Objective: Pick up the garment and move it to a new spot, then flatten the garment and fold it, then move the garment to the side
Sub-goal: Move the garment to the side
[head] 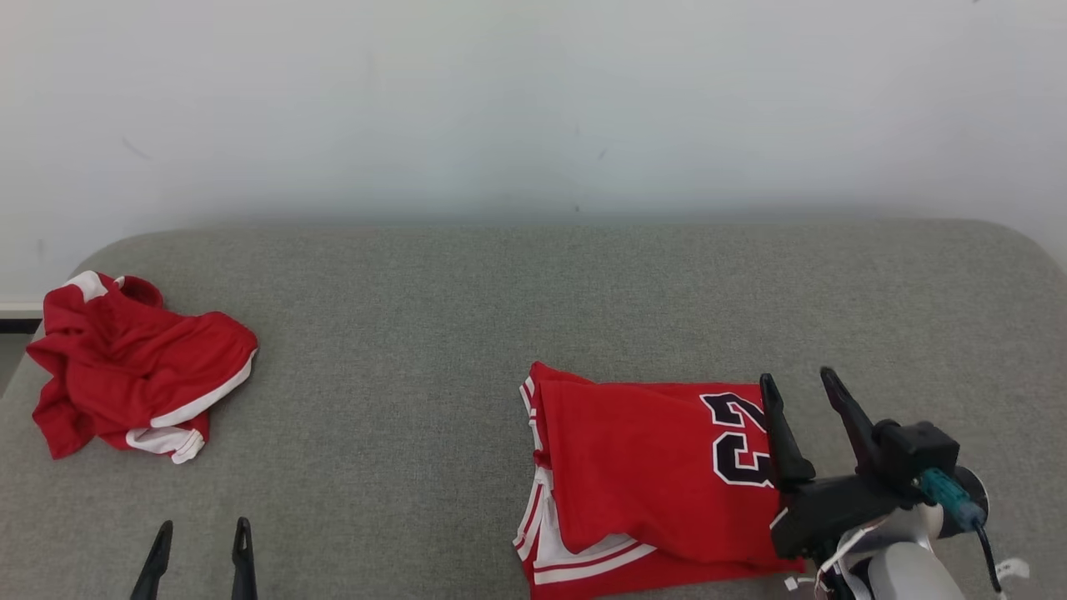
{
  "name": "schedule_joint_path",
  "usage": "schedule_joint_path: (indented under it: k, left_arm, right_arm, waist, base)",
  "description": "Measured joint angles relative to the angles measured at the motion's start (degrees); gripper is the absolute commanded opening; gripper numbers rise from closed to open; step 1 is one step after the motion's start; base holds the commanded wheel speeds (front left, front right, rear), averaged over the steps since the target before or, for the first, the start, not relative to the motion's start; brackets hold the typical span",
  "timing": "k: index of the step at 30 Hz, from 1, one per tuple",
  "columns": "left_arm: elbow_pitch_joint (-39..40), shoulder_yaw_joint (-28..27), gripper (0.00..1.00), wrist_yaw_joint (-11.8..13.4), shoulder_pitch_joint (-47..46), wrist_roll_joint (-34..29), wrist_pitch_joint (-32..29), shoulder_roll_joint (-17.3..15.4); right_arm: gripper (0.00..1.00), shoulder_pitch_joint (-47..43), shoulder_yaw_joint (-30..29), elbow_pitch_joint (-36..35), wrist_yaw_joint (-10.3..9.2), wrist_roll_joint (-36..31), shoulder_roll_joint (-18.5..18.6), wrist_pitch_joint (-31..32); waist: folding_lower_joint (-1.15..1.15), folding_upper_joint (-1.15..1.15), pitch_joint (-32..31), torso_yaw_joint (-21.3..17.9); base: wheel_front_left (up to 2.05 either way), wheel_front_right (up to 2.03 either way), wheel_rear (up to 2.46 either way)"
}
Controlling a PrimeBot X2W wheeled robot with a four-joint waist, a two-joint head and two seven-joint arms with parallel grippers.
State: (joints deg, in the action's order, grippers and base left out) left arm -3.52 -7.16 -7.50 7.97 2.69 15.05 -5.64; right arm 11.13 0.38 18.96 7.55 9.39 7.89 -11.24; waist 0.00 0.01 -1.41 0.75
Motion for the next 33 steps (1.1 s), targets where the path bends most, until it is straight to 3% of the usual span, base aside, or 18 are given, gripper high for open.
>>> schedule_joint_path:
  k: [7,16,33]
  left_arm:
    - [-0.2,1.0,1.0,0.0,-1.1,0.0,0.0,0.2]
    - [-0.3,1.4,1.0,0.0,-2.2,0.2,0.0,-0.1]
    - [-0.6,1.7,1.0,0.0,-4.0,0.3,0.0,-0.2]
  right_arm:
    - [1.0,6.1,-0.4,9.1,0.0,-0.2,1.6,2.9]
    - [1.0,9.0,-1.4,21.2,0.0,0.6,2.7,1.8]
    - [1.0,13.7,4.9,37.9,-0.01,3.7,0.5,-1.2]
  waist:
    - [0.0,0.0,1.3,0.7]
    - [0.0,0.0,3.6,1.3]
    - [0.0,-0.01,5.7,0.1]
  base:
    - [0.0,0.0,0.0]
    - [0.0,0.0,0.0]
    - [0.0,0.0,0.0]
